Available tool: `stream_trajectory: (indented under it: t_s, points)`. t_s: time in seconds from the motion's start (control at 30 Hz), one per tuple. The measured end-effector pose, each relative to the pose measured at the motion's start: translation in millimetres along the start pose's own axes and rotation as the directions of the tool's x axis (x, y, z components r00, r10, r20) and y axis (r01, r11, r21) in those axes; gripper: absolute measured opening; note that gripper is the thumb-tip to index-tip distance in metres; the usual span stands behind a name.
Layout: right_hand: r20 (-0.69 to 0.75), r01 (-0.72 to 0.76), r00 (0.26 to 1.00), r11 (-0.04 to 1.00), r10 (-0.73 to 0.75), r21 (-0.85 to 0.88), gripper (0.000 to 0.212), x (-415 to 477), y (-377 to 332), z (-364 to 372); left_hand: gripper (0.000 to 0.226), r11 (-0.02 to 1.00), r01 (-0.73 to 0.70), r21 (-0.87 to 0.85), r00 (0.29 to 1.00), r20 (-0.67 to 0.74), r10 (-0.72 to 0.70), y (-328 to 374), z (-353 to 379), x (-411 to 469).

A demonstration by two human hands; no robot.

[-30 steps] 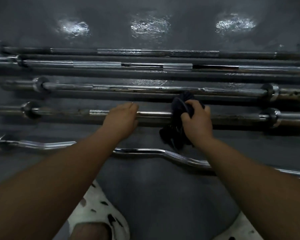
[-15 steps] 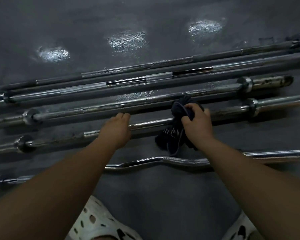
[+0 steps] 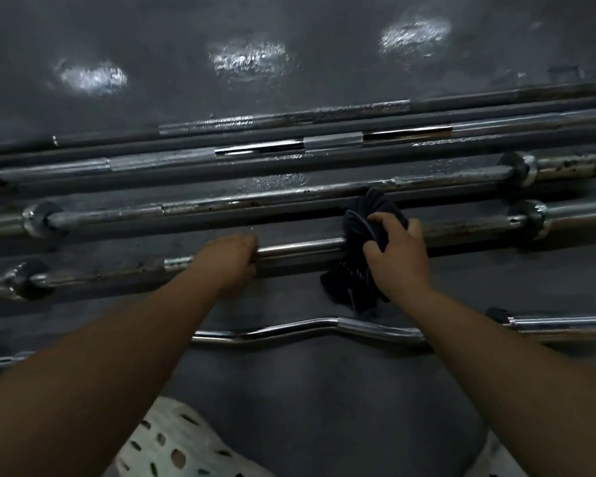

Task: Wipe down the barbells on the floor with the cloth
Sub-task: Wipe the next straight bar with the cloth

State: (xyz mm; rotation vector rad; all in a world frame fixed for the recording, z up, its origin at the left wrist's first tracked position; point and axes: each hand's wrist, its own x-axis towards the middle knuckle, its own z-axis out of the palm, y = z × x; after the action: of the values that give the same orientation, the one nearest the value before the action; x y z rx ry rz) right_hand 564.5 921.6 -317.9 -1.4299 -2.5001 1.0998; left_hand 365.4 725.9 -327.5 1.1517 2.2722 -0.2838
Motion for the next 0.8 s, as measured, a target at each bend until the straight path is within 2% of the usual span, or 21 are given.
stream_trajectory:
  t_s: [0.1,0.23,0.37,0.5,0.6,0.67,0.7,0.73,0.8]
  points:
    - [-0.052,0.017,0.998,0.998,-0.021,-0.064,0.041,7,3,13,0.027,0.996,-0.068,0.06,0.997,-0.017,0.069,-9,7,9]
    - [-0.111,0.02,0.994,0.998,-0.027,-0.056,0.042,9,3,22,0.033,0.981,-0.152,0.122,0.987,-0.031,0.156,-21,8,25]
    - [-0.118,-0.008,0.993,0.997,-0.002,-0.08,0.045,12,-2,21,0.028,0.974,-0.224,0.032,0.974,0.041,0.222,-28,1,33]
    - [-0.139,-0.077,0.989,0.987,0.057,-0.14,0.046,3,-12,30,0.029,0.921,-0.365,-0.139,0.9,0.2,0.387,-47,-9,40]
    - [-0.193,-0.178,0.97,0.973,0.148,-0.147,0.045,-6,-22,41,0.033,0.881,-0.455,-0.127,0.863,0.182,0.472,-54,-6,41]
    - [-0.292,-0.297,0.92,0.952,0.263,-0.079,0.043,-13,-40,54,0.032,0.872,-0.482,-0.082,0.862,0.135,0.489,-54,-1,36]
    - [-0.285,-0.314,0.914,0.948,0.288,-0.05,0.042,-19,-53,63,0.031,0.873,-0.483,-0.077,0.867,0.102,0.488,-52,1,33]
    - [-0.217,-0.275,0.941,0.96,0.259,-0.046,0.042,-25,-68,73,0.031,0.879,-0.469,-0.082,0.877,0.078,0.475,-51,3,30]
    - [0.048,-0.073,0.996,0.994,0.077,-0.085,0.043,-36,-89,87,0.036,0.902,-0.422,-0.092,0.903,0.046,0.427,-50,4,24]
